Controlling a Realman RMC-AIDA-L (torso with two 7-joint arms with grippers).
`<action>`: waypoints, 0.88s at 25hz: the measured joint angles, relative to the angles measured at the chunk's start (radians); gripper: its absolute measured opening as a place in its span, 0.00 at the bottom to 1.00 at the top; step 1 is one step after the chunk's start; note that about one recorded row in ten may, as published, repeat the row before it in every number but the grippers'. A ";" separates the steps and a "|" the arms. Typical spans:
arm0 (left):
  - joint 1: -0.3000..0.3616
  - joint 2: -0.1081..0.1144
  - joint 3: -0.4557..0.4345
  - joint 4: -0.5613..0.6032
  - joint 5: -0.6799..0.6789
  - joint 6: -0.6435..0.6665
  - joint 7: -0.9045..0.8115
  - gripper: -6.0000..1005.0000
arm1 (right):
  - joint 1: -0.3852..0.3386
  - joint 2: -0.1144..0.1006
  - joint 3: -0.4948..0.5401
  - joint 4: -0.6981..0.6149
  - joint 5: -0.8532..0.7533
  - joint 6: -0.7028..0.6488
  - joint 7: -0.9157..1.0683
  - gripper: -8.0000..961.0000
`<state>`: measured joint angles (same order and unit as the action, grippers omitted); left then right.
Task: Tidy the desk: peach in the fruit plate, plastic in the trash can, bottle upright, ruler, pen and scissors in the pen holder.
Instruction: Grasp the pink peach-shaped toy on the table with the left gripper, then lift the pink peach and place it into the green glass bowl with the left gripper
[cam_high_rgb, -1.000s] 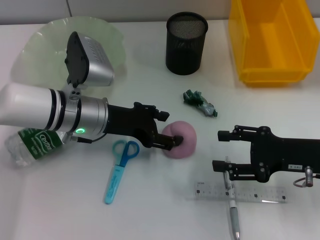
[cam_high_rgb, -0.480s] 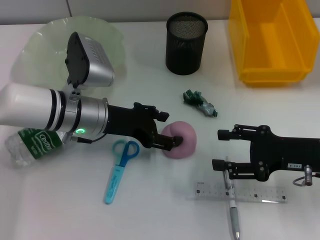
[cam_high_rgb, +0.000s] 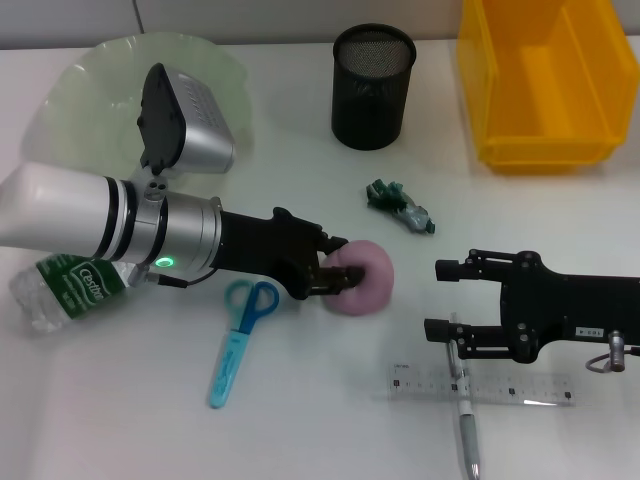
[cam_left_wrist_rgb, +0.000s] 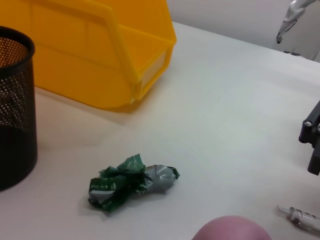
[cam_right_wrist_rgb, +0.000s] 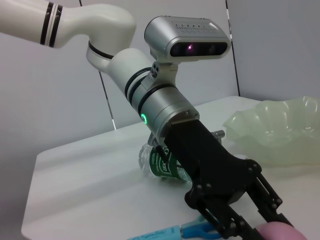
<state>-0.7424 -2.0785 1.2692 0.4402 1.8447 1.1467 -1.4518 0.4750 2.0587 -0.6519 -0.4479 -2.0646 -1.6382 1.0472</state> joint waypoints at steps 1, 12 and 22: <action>0.000 0.000 0.002 0.000 0.000 0.001 0.000 0.54 | 0.000 0.000 0.000 0.000 0.000 0.000 0.000 0.79; 0.000 0.000 0.004 0.004 -0.006 0.009 -0.003 0.23 | -0.001 0.002 0.000 0.000 0.000 -0.001 0.000 0.79; 0.014 0.004 -0.006 0.021 -0.064 0.056 0.004 0.12 | -0.004 0.003 0.000 0.000 0.000 -0.003 0.002 0.79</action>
<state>-0.7286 -2.0744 1.2629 0.4609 1.7807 1.2029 -1.4476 0.4707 2.0616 -0.6519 -0.4479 -2.0646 -1.6412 1.0490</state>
